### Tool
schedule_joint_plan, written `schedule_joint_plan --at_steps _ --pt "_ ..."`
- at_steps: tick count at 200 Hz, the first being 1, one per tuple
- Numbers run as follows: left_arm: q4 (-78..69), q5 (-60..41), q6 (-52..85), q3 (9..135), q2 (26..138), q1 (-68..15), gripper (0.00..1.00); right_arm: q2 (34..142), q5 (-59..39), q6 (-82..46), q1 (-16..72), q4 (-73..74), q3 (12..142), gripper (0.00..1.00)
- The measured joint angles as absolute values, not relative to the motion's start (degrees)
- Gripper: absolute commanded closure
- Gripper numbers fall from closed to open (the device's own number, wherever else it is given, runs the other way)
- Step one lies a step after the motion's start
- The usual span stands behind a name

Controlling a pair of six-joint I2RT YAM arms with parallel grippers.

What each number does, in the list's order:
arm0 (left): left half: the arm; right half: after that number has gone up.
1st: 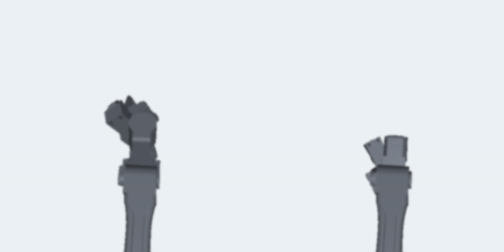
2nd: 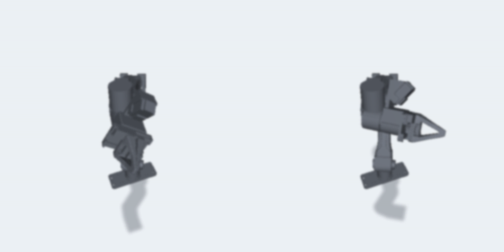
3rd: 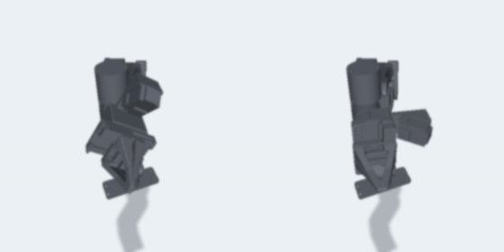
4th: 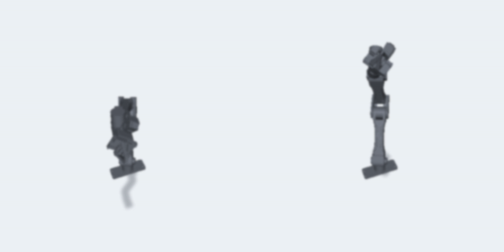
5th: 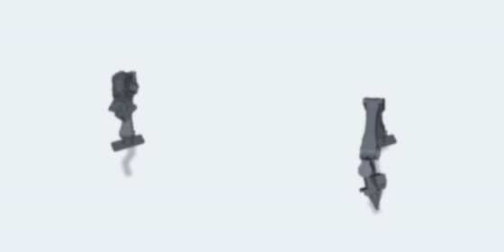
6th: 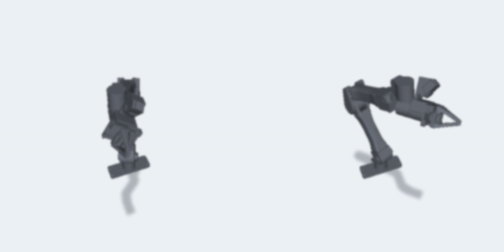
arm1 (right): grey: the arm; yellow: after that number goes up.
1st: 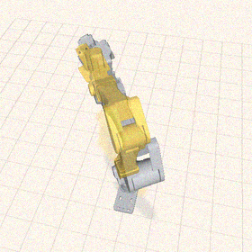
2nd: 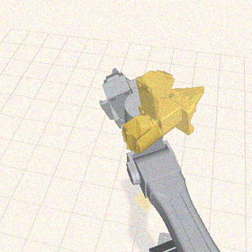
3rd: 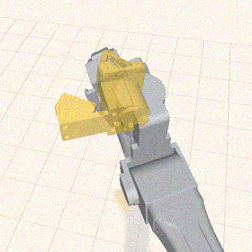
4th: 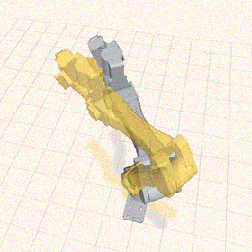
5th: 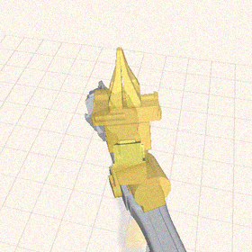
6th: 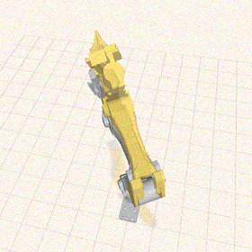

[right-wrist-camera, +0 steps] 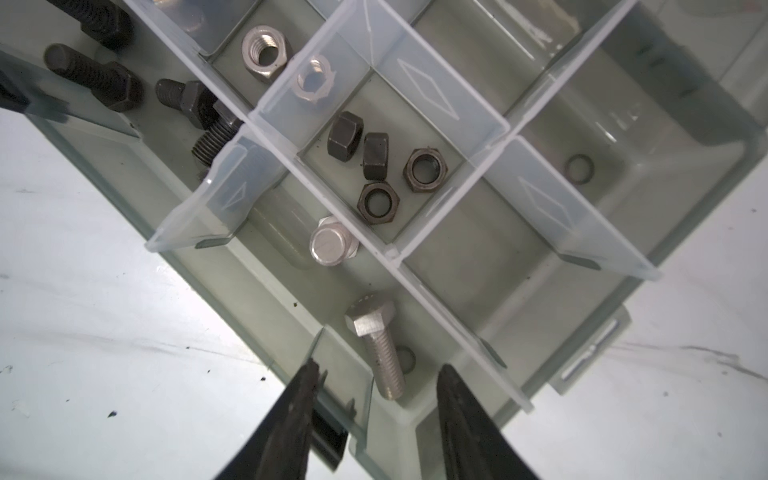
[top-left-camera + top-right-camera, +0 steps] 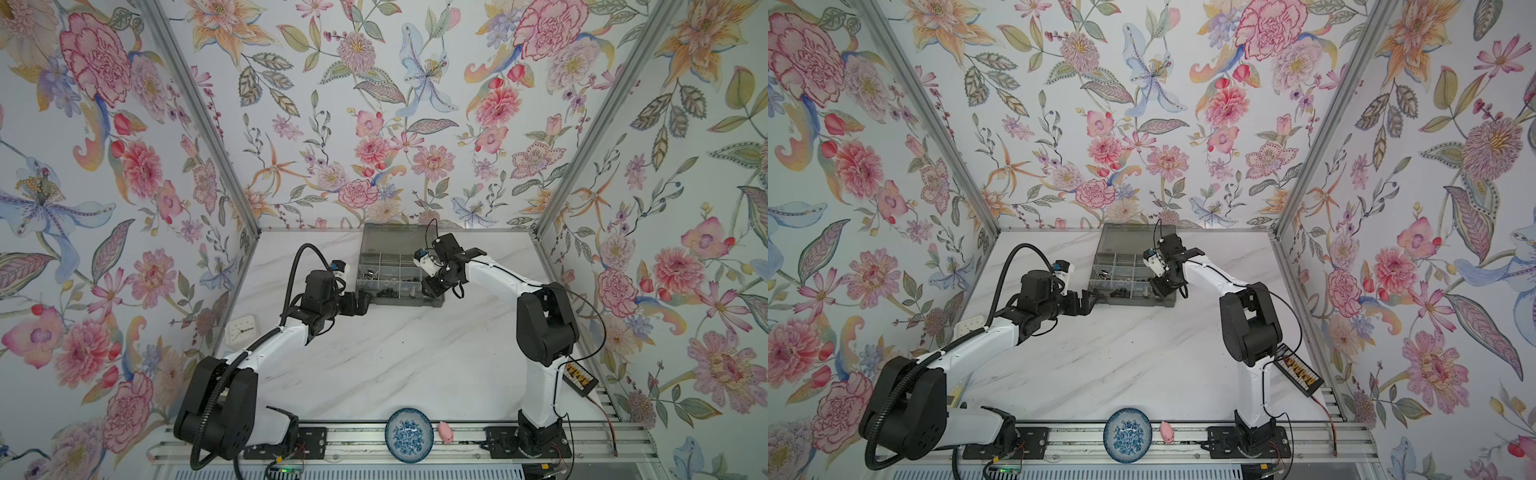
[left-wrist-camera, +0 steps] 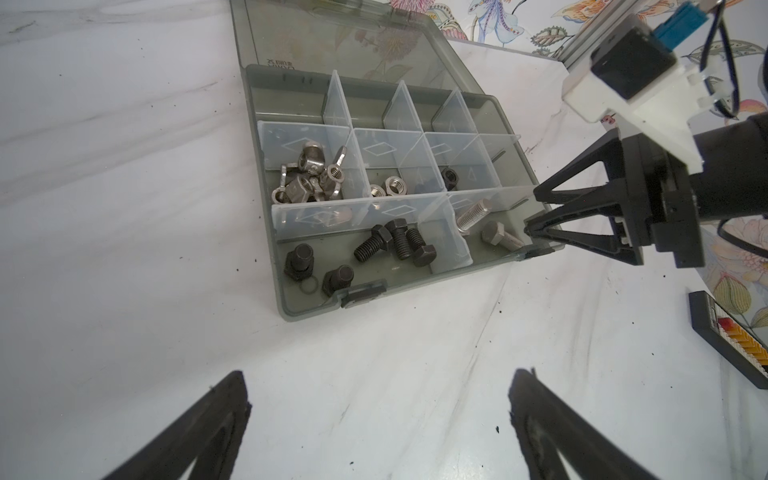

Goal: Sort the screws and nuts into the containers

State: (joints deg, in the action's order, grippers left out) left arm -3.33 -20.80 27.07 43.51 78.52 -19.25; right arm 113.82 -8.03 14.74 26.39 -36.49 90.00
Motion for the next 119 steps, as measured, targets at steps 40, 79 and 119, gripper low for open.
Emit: schedule_joint_plan --at_steps 40,79,119 --pt "-3.3 -20.6 27.0 43.5 78.5 -19.2 0.01 109.4 -8.1 14.6 26.4 -36.4 87.1 0.48" --pt "-3.3 -19.6 27.0 43.4 78.1 -19.2 0.00 102.8 -8.6 14.6 26.4 -34.3 79.7 0.43" --pt "-3.3 -14.7 26.4 41.8 74.4 -19.1 0.01 94.5 -8.8 14.3 25.5 -29.0 70.0 0.40"
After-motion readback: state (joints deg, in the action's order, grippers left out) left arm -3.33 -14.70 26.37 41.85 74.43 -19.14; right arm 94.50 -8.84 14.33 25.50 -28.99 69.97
